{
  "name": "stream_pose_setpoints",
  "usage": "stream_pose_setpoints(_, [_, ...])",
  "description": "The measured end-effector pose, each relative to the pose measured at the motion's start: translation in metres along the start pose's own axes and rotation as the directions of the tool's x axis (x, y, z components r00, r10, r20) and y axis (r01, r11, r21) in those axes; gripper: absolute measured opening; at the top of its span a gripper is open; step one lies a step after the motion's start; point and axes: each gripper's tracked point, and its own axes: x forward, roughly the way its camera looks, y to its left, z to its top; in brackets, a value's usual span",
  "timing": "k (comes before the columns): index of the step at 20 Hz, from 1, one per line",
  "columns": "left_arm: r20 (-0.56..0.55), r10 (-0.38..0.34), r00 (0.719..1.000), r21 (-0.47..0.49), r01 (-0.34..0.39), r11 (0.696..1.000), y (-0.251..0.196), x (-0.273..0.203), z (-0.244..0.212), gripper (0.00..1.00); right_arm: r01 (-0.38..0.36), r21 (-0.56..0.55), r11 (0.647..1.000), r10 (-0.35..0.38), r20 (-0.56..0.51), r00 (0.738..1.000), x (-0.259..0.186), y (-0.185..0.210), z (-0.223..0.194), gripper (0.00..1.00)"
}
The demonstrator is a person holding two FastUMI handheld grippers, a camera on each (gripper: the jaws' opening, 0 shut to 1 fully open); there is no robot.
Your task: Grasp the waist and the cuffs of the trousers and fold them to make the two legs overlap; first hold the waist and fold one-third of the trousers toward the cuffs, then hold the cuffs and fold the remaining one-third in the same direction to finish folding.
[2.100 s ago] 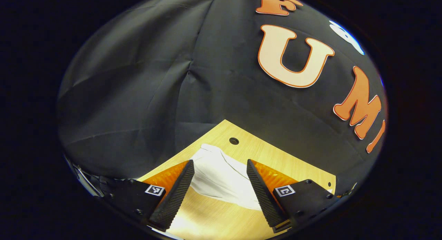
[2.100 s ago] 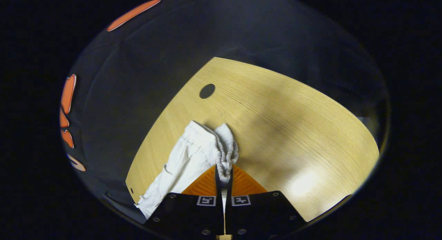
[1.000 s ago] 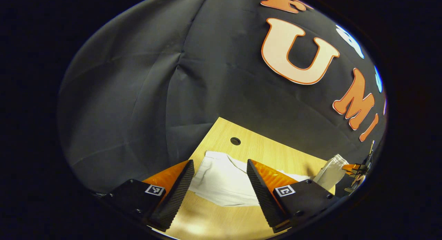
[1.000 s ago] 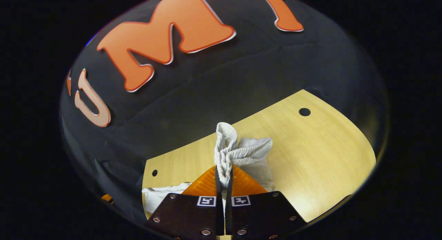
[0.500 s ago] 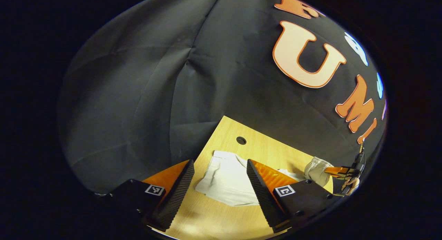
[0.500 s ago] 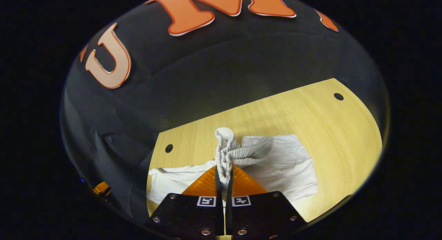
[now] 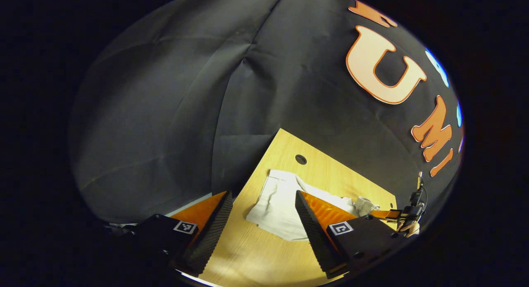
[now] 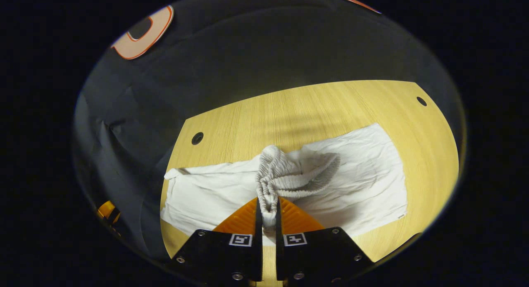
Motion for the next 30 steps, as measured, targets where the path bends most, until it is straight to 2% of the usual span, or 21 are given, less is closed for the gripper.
stream_pose_setpoints(1, [-0.004, 0.0, 1.0, -0.001, 0.0, 1.0, 0.003, 0.004, -0.002, 1.0, -0.008, 0.003, 1.0, 0.008, -0.005, 1.0, -0.001, 0.0, -0.001, 0.14])
stream_pose_setpoints(3, [-0.013, -0.005, 1.0, -0.01, 0.005, 1.0, 0.001, 0.007, -0.008, 1.0, -0.03, 0.015, 0.999, 0.03, -0.011, 0.999, -0.002, 0.002, -0.002, 0.24])
stream_pose_setpoints(5, [-0.035, -0.019, 0.999, -0.029, 0.018, 0.999, 0.0, 0.01, -0.018, 1.0, -0.062, 0.031, 0.998, 0.062, -0.021, 0.998, -0.003, 0.008, -0.007, 0.42])
stream_pose_setpoints(6, [-0.047, -0.028, 0.999, -0.042, 0.026, 0.999, -0.001, 0.01, -0.023, 1.0, -0.071, 0.038, 0.997, 0.072, -0.022, 0.997, -0.003, 0.012, -0.011, 0.61])
stream_pose_setpoints(7, [-0.064, -0.042, 0.997, -0.06, 0.038, 0.997, -0.004, 0.013, -0.029, 1.0, -0.077, 0.043, 0.996, 0.078, -0.026, 0.997, -0.004, 0.016, -0.015, 0.71])
stream_pose_setpoints(8, [-0.081, -0.054, 0.995, -0.083, 0.047, 0.995, -0.005, 0.015, -0.035, 1.0, -0.083, 0.049, 0.995, 0.085, -0.033, 0.996, -0.003, 0.018, -0.018, 0.87])
stream_pose_setpoints(10, [-0.126, -0.083, 0.989, -0.144, 0.065, 0.987, -0.009, 0.026, -0.053, 1.0, -0.1, 0.057, 0.993, 0.103, -0.048, 0.994, -0.003, 0.023, -0.027, 0.98])
stream_pose_setpoints(14, [-0.213, -0.152, 0.965, -0.303, 0.083, 0.949, -0.019, 0.047, -0.094, 1.0, -0.108, 0.057, 0.993, 0.11, -0.045, 0.993, -0.017, 0.015, -0.029, 0.99])
stream_pose_setpoints(18, [-0.276, -0.223, 0.935, -0.44, 0.084, 0.894, -0.025, 0.068, -0.126, 1.0, -0.115, 0.09, 0.989, 0.118, -0.031, 0.992, -0.031, 0.005, -0.027, 0.99])
stream_pose_setpoints(22, [-0.304, -0.247, 0.92, -0.505, 0.064, 0.861, -0.023, 0.09, -0.139, 1.0, -0.104, 0.133, 0.986, 0.108, -0.026, 0.994, -0.044, -0.012, -0.025, 0.99])
stream_pose_setpoints(30, [-0.335, -0.268, 0.903, -0.574, 0.03, 0.818, -0.019, 0.117, -0.148, 0.98, -0.099, 0.237, 0.966, 0.109, -0.03, 0.994, -0.056, -0.029, -0.031, 0.99])
